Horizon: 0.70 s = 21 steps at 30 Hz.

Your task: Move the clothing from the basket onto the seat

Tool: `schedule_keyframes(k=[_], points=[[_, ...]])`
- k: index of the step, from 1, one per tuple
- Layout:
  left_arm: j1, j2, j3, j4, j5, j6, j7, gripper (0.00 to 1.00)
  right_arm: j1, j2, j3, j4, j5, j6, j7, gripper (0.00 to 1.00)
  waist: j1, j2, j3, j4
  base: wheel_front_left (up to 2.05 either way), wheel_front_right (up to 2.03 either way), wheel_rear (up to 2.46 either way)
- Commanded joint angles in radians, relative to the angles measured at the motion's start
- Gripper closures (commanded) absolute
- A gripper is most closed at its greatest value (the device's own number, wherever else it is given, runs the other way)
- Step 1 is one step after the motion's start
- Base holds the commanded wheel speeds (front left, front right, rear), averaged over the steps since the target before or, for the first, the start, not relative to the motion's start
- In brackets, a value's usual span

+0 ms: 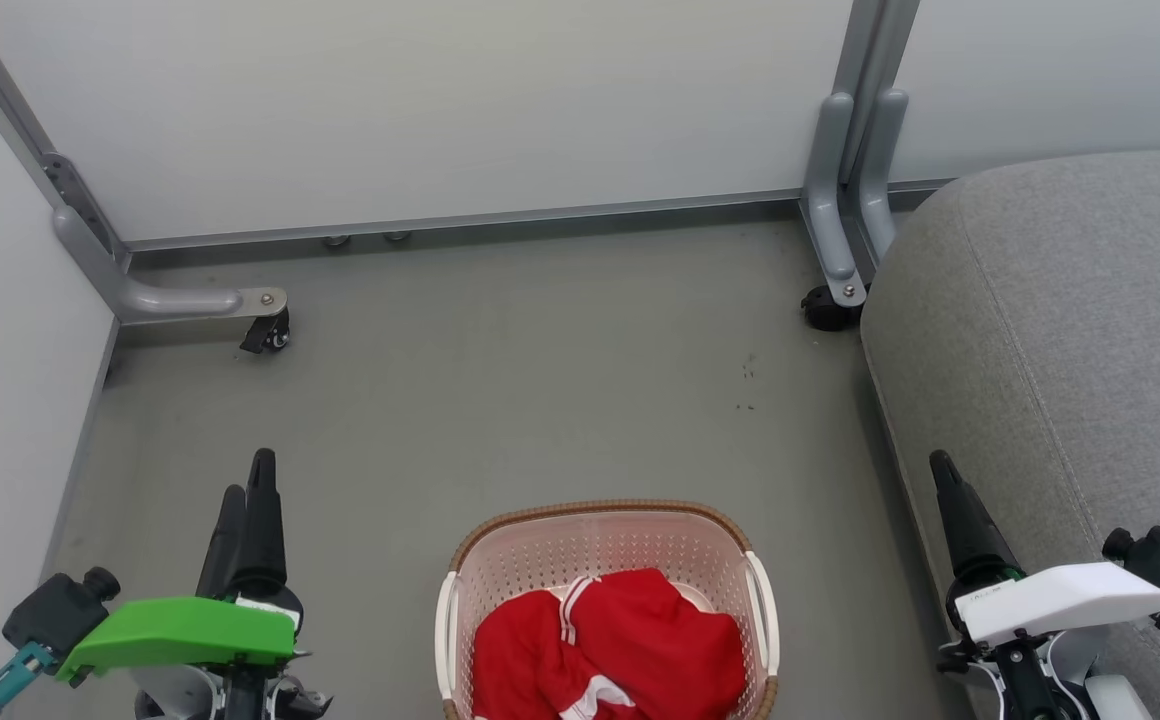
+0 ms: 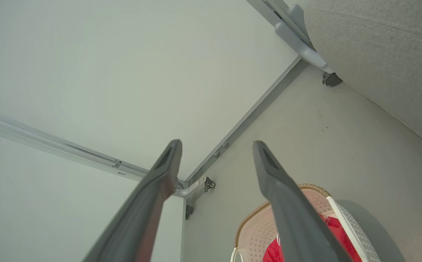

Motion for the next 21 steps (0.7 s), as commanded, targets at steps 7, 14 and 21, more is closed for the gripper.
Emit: schedule_keyframes(k=[7,14,21], points=[[0.005,0.007,-0.032,-0.024,0.141,0.021,-0.033,0.0,0.0,-0.008,0.016,-0.026,-0.107,0.0,-0.034,0.0,0.0,0.0,0.0,-0.001,0.0,0.0,0.0],[0.011,0.007,-0.052,-0.034,0.24,0.034,-0.056,0.0,0.005,-0.009,0.032,-0.037,-0.208,0.0,-0.056,0.0,0.0,0.0,-0.001,-0.001,0.0,0.0,0.0],[0.02,0.008,-0.077,-0.05,0.378,0.05,-0.084,0.0,0.012,-0.01,0.06,-0.056,-0.349,0.0,-0.085,0.0,0.0,0.0,0.0,-0.002,0.0,0.0,0.0]])
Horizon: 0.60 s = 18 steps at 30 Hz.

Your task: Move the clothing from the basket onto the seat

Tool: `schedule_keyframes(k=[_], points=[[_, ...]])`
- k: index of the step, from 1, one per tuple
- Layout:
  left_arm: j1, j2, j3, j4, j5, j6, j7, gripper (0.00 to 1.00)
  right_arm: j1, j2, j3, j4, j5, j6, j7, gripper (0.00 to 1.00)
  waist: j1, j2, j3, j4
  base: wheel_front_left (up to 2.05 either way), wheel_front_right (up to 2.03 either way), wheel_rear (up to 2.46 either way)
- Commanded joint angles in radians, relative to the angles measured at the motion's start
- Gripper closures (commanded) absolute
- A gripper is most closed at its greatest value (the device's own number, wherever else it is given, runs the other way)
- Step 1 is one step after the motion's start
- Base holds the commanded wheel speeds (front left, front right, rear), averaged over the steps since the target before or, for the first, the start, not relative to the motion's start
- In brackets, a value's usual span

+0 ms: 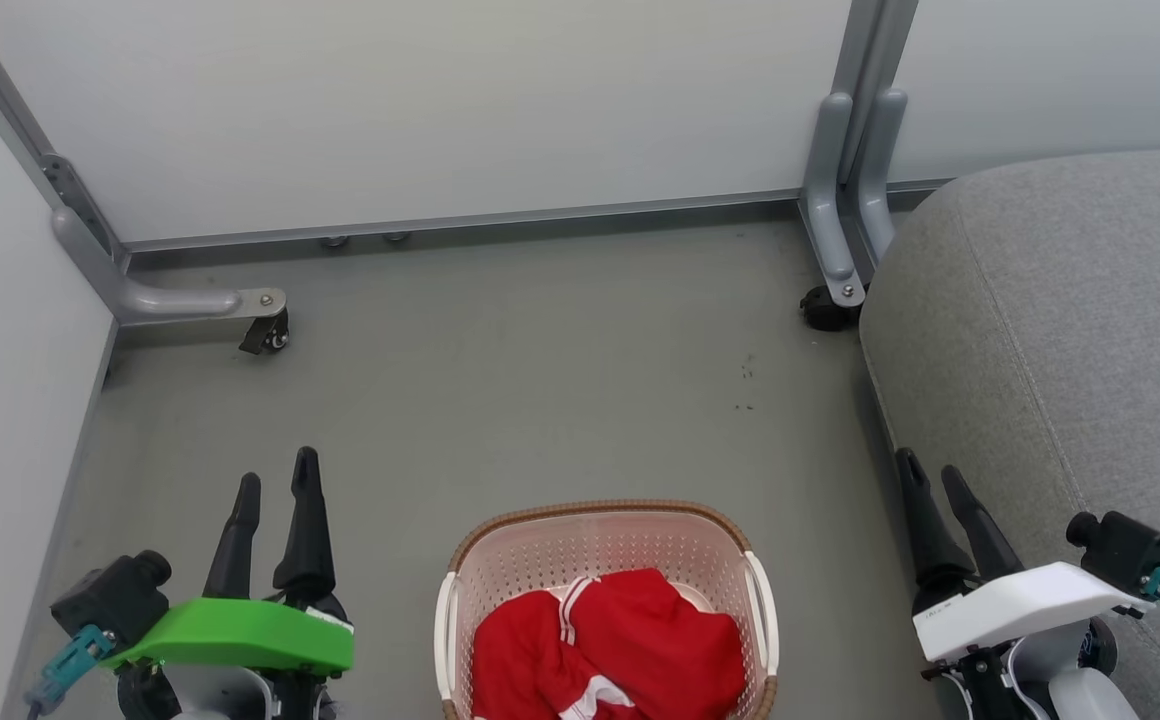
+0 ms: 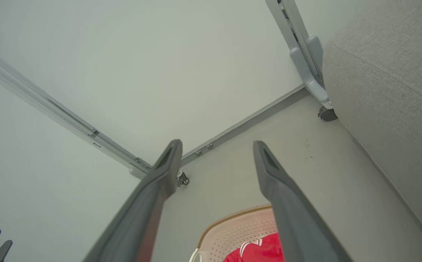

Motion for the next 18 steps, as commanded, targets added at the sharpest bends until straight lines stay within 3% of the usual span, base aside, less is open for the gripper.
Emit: schedule_keyframes(k=[1,18], points=[[0.002,0.007,-0.002,-0.015,0.02,0.004,-0.006,0.0,0.001,-0.007,0.002,-0.014,-0.02,0.0,-0.007,0.0,0.0,0.0,0.0,0.0,0.0,0.0,0.0],[0.012,0.008,-0.042,-0.025,0.216,0.016,-0.052,0.0,0.009,-0.009,0.032,-0.032,-0.203,0.0,-0.053,0.0,0.0,0.0,0.002,-0.001,0.0,0.0,0.0]])
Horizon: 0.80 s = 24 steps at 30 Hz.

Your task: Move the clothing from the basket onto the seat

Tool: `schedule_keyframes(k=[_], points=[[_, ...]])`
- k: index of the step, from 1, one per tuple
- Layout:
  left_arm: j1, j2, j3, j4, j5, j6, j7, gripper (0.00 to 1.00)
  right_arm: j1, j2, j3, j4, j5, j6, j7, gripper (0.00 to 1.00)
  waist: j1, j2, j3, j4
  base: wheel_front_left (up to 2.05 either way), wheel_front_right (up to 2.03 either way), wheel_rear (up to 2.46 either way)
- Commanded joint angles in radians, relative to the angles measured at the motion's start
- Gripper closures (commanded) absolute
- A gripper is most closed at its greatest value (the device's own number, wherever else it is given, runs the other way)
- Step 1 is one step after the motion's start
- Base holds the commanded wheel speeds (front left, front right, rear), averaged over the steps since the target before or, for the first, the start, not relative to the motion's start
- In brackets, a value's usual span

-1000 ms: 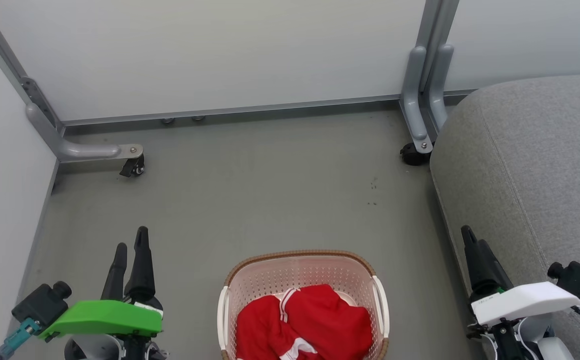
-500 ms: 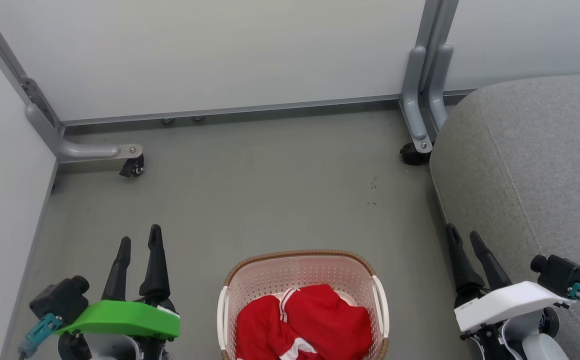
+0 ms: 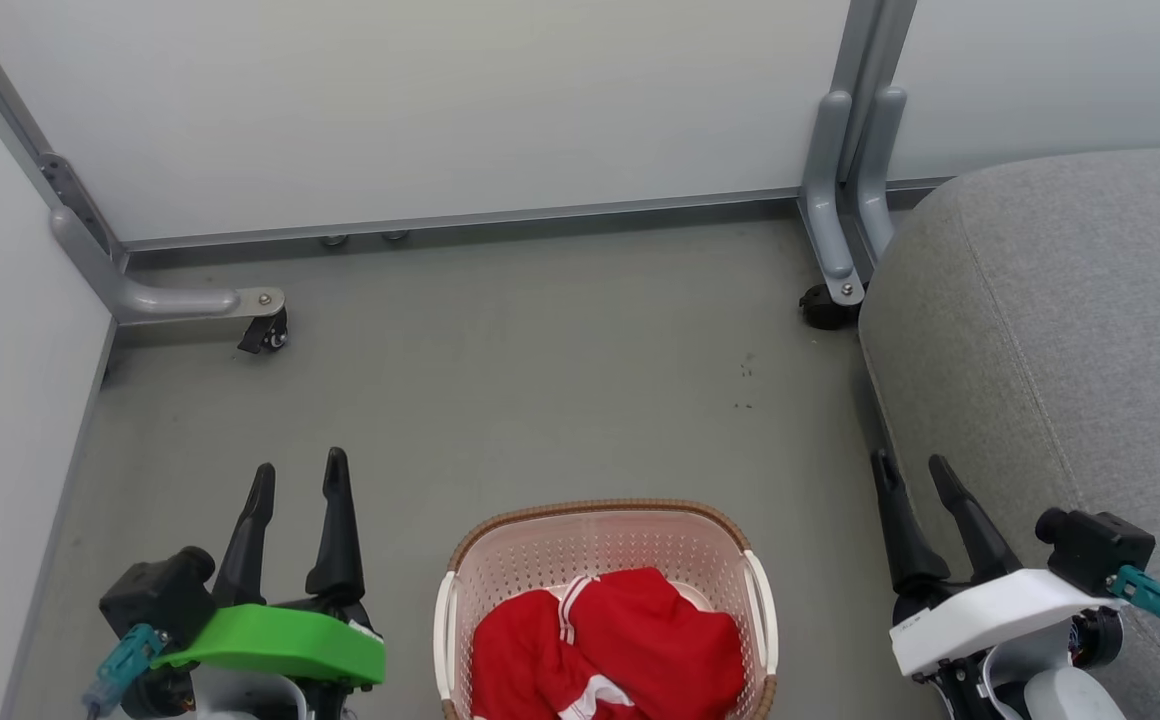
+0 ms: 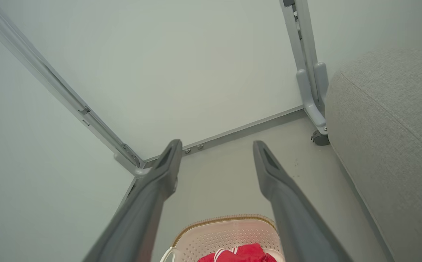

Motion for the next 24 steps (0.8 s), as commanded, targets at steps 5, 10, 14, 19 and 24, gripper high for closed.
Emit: schedule_keyframes(k=[5,10,14,19,24], points=[[0.008,0.007,-0.015,-0.016,0.073,0.007,-0.019,0.0,0.004,-0.007,0.013,-0.016,-0.075,0.0,-0.021,0.0,0.0,0.0,0.0,-0.002,0.0,0.0,0.0],[0.011,0.008,-0.022,-0.019,0.122,0.01,-0.031,0.0,0.007,-0.007,0.019,-0.021,-0.125,0.0,-0.033,0.0,0.0,0.0,0.001,-0.003,0.0,0.0,0.0],[0.016,0.008,-0.024,-0.029,0.138,0.013,-0.04,0.0,0.011,-0.007,0.022,-0.023,-0.159,0.0,-0.042,0.0,0.0,0.0,0.0,-0.003,0.0,0.0,0.0],[0.023,0.008,-0.023,-0.032,0.161,0.017,-0.052,0.0,0.014,-0.008,0.026,-0.022,-0.198,0.0,-0.054,0.0,0.0,0.0,0.0,-0.005,0.0,0.0,0.0],[0.029,0.008,-0.016,-0.028,0.184,0.012,-0.063,0.0,0.016,-0.008,0.03,-0.025,-0.236,0.0,-0.065,0.0,0.0,0.0,0.0,-0.007,0.0,0.0,0.0]])
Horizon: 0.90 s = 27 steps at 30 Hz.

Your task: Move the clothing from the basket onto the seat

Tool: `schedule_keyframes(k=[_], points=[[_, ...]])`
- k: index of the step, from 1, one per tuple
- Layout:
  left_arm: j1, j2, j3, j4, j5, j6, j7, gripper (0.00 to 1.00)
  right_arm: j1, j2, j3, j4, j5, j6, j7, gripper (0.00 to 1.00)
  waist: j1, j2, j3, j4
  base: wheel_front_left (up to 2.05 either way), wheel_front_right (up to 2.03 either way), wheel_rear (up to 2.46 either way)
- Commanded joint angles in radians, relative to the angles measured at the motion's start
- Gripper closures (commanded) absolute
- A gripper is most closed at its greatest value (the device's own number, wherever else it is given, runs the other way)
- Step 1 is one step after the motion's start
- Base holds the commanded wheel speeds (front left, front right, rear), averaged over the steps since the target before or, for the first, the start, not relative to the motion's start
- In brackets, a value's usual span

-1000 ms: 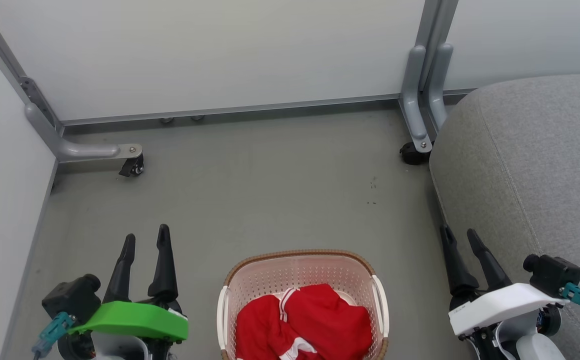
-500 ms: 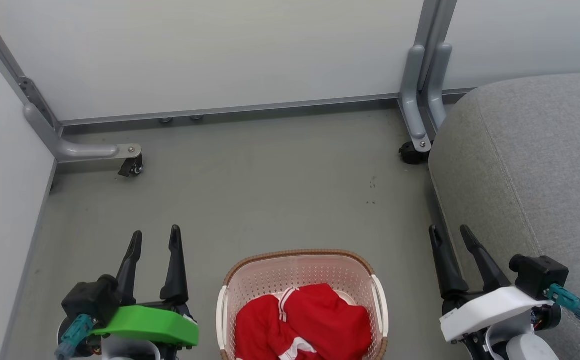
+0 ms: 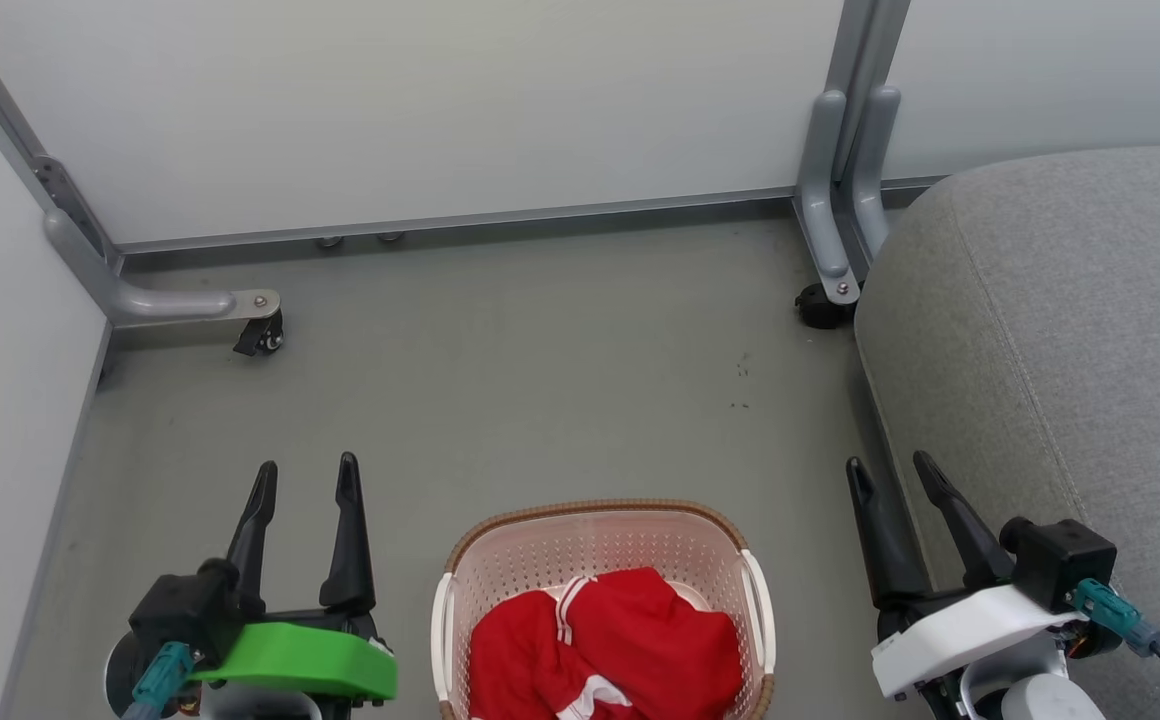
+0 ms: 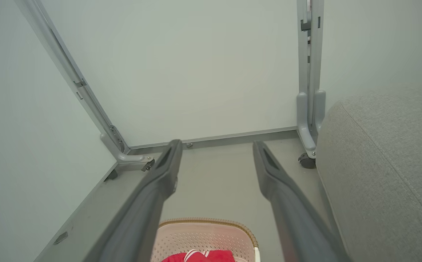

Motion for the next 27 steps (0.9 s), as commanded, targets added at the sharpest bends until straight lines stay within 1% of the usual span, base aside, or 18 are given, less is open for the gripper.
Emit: schedule_keyframes(k=[1,15,27], points=[[0.009,0.007,0.005,0.0,0.024,-0.004,-0.012,0.0,0.004,-0.006,0.003,-0.009,-0.026,0.0,-0.012,0.0,0.0,0.0,0.0,-0.001,0.0,0.0,0.0],[0.028,0.007,-0.008,0.021,0.114,-0.017,-0.037,0.0,0.012,-0.007,0.01,-0.014,-0.125,0.0,-0.039,0.0,0.0,0.0,-0.002,0.001,0.0,0.0,0.0],[0.043,0.008,-0.023,0.036,0.178,-0.016,-0.059,0.0,0.026,-0.008,0.017,-0.018,-0.206,0.0,-0.061,0.0,0.0,0.0,-0.014,0.0,0.0,0.0,0.0]])
